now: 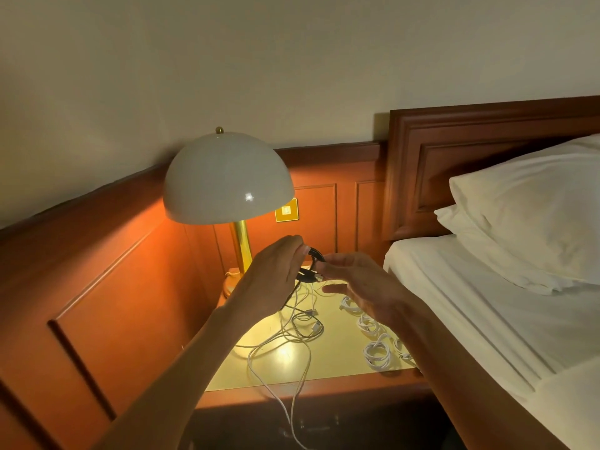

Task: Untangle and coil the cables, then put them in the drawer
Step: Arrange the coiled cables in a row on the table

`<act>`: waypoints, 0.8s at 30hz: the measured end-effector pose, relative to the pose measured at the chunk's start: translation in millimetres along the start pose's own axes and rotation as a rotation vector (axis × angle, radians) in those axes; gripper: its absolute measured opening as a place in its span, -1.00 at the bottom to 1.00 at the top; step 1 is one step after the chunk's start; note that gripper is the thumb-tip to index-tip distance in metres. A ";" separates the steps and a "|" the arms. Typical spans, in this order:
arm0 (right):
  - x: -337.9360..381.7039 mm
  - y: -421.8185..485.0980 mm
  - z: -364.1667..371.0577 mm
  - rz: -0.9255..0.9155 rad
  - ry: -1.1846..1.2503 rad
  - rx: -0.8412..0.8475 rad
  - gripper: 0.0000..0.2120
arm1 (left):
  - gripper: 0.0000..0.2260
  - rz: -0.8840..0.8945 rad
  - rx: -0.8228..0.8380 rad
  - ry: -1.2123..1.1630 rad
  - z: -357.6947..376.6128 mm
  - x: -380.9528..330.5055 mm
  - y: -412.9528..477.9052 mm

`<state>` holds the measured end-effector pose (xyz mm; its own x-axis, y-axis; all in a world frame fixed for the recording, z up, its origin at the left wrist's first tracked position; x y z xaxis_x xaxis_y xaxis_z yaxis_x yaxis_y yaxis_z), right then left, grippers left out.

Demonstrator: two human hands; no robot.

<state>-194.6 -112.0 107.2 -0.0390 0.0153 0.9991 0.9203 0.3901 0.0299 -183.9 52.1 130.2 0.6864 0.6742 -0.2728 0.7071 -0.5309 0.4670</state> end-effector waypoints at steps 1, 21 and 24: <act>-0.2 0.5 0.1 0.007 0.019 0.026 -0.80 | -0.76 -0.002 0.005 -0.014 0.5 -0.2 -0.3; 7.4 -6.7 5.4 -0.369 -0.229 -0.297 -0.81 | -0.76 -0.037 0.072 -0.165 -1.5 -9.0 -2.2; 6.5 -12.9 4.1 -0.671 -0.639 -0.543 -0.67 | -0.74 -0.062 0.083 -0.200 0.1 -5.4 -1.2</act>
<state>-208.3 -113.1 113.2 -0.6527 0.4899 0.5780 0.6787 0.0390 0.7334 -188.4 49.0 131.0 0.6550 0.5960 -0.4644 0.7551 -0.5374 0.3754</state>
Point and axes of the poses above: each hand's wrist, its own y-axis towards the middle knuckle, its own z-axis out of the palm, x = y × z, the point moved 3 cm from there along y, towards the middle knuckle, and after that the axes turned 11 degrees about x, right-handed, at the moved point
